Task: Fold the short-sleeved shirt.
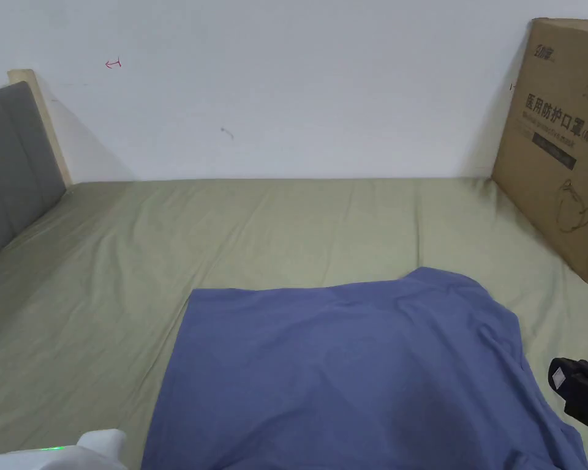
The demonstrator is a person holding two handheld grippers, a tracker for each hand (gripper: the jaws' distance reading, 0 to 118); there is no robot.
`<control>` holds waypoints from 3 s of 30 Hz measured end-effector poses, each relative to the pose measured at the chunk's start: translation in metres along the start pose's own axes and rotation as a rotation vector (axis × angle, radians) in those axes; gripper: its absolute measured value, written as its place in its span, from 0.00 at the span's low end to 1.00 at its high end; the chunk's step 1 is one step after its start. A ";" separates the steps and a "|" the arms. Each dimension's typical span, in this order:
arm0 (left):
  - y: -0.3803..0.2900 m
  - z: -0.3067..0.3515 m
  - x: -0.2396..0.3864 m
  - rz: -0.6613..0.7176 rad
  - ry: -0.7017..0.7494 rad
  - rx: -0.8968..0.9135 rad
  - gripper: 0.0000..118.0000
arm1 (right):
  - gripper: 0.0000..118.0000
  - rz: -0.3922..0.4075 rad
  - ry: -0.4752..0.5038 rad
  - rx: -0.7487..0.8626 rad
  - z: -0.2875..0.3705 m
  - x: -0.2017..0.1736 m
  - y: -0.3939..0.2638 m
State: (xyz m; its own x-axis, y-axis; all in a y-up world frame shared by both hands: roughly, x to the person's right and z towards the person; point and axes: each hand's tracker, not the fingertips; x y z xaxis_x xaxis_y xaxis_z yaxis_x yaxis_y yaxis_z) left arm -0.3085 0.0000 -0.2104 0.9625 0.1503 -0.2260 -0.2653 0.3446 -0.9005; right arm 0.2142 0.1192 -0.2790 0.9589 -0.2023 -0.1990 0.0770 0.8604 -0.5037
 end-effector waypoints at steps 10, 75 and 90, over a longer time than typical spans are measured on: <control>-0.012 0.023 0.011 -0.072 -0.029 0.161 0.05 | 0.02 0.008 -0.040 -0.080 0.003 0.029 -0.012; 0.143 0.052 0.033 -0.002 -0.217 0.630 0.97 | 1.00 -0.092 -0.023 -0.157 -0.153 0.055 0.071; 0.020 0.128 0.063 -0.139 -0.065 0.824 0.00 | 0.01 -0.025 0.069 0.144 -0.012 -0.003 0.025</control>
State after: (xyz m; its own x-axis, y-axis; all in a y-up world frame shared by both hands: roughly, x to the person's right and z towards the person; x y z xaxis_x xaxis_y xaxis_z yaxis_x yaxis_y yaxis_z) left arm -0.2603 0.1349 -0.1956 0.9910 0.1009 -0.0883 -0.1259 0.9270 -0.3532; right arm 0.2103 0.1356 -0.3017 0.9354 -0.2519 -0.2481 0.1435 0.9118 -0.3848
